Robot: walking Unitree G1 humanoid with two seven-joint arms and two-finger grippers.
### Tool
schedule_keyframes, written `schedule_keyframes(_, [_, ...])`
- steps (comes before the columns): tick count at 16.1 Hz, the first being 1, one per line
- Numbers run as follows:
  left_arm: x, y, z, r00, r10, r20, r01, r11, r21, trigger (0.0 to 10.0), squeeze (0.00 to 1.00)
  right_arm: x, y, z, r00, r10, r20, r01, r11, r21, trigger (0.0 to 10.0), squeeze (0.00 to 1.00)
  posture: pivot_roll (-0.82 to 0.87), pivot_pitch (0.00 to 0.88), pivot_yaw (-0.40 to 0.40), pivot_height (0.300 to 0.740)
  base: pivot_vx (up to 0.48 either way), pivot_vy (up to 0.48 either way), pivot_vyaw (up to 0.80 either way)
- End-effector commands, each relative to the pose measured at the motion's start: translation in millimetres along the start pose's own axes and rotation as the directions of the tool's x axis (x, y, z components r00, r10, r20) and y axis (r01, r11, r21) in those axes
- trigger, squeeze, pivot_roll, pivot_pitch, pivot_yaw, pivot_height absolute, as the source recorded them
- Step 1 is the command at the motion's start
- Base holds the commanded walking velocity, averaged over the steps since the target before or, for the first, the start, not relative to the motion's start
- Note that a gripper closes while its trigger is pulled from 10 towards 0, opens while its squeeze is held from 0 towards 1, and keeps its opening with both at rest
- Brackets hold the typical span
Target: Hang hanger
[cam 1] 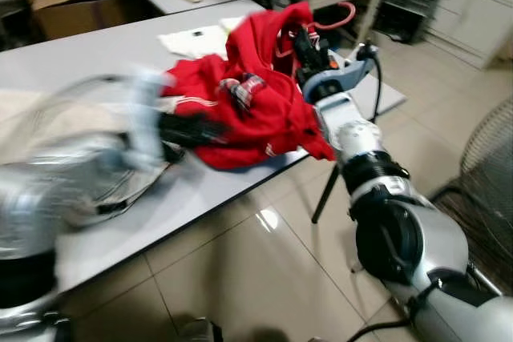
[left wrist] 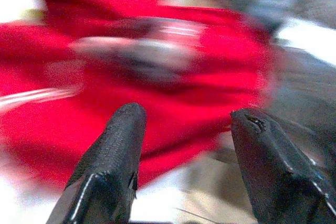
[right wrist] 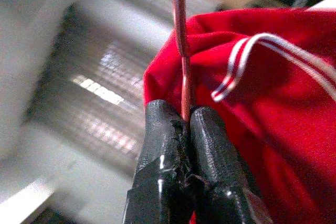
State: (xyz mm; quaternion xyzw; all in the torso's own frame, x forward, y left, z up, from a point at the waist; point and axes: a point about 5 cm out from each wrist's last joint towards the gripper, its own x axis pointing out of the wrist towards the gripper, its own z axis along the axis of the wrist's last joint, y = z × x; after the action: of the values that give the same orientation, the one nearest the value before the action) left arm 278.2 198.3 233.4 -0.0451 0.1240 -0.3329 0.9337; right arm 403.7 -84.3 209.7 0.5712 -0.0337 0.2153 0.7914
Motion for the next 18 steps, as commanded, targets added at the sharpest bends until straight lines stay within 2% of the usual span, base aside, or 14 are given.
schedule_keyframes(1, [-12.7,20.1,-5,0.986,0.169,0.013,-0.168,0.986,-0.007,10.0,1.0,-0.5,18.0,17,0.991,0.13,0.013,-0.13,0.991,0.008,10.0,0.0,0.03,0.0,-0.02,0.74,0.0,0.0,0.8])
schedule_keyframes(3, [-15.8,25.8,-18,0.968,0.25,0.032,-0.248,0.966,-0.068,10.0,1.0,-9.1,27.7,34,0.979,0.2,0.047,-0.203,0.977,0.067,10.0,0.0,0.02,0.0,-0.014,0.74,0.0,0.0,0.8])
schedule_keyframes(4, [-15.4,24.5,-26,0.962,0.273,0.022,-0.27,0.959,-0.089,10.0,0.88,-14.6,36.3,41,0.967,0.249,0.046,-0.251,0.967,0.052,10.0,0.0,0.01,0.0,-0.013,0.74,0.0,0.0,0.79])
schedule_keyframes(5, [-14.6,23.3,-31,0.957,0.288,0.02,-0.286,0.955,-0.084,10.0,0.82,-18.4,44.0,46,0.958,0.285,0.043,-0.287,0.957,0.041,10.0,0.0,-0.01,0.0,-0.012,0.74,0.0,0.0,0.78])
schedule_keyframes(6, [-10.3,19.3,-39,0.948,0.317,0.026,-0.314,0.946,-0.082,10.0,0.13,-27.7,66.3,59,0.932,0.36,0.038,-0.361,0.932,0.017,10.0,0.0,-0.02,0.0,-0.013,0.74,0.0,0.0,0.77])
schedule_keyframes(7, [-9.3,19.0,-40,0.946,0.323,0.026,-0.32,0.944,-0.086,10.0,0.13,-28.8,69.7,61,0.929,0.367,0.035,-0.368,0.93,0.013,10.0,0.0,-0.02,0.0,-0.013,0.74,0.0,0.0,0.77])
schedule_keyframes(8, [-6.0,17.2,-41,0.944,0.329,0.04,-0.324,0.942,-0.089,10.0,0.0,-30.6,82.5,68,0.924,0.382,0.026,-0.382,0.924,-0.007,10.0,0.0,-0.03,0.0,-0.014,0.74,0.0,0.0,0.77])
schedule_keyframes(11, [0.1,14.2,-35,0.934,0.343,0.102,-0.334,0.938,-0.092,10.0,0.0,-35.5,115.1,80,0.898,0.44,0.011,-0.439,0.898,-0.037,10.0,0.0,-0.04,0.0,-0.02,0.74,0.0,0.0,0.77])
schedule_keyframes(12, [0.4,13.9,-33,0.933,0.342,0.113,-0.332,0.938,-0.096,10.0,0.0,-36.1,119.0,81,0.894,0.449,0.01,-0.448,0.893,-0.039,10.0,0.0,-0.04,0.0,-0.021,0.74,0.0,0.0,0.77])
schedule_keyframes(14, [-0.5,13.6,-29,0.923,0.359,0.139,-0.348,0.933,-0.096,10.0,0.0,-39.9,137.6,81,0.872,0.489,0.0,-0.489,0.872,-0.03,10.0,0.0,-0.04,0.0,-0.026,0.74,0.0,0.0,0.77])
schedule_keyframes(16, [-1.1,14.0,-26,0.916,0.367,0.164,-0.354,0.93,-0.101,10.0,0.0,-40.9,147.1,83,0.862,0.507,0.004,-0.506,0.862,-0.02,10.0,0.0,-0.03,0.0,-0.027,0.74,0.0,0.0,0.77])
schedule_keyframes(18, [-1.2,13.5,-19,0.912,0.358,0.202,-0.345,0.934,-0.095,10.0,0.0,-40.9,172.1,91,0.823,0.568,0.018,-0.567,0.823,-0.026,10.0,0.0,-0.03,0.0,-0.027,0.74,0.0,0.0,0.77])
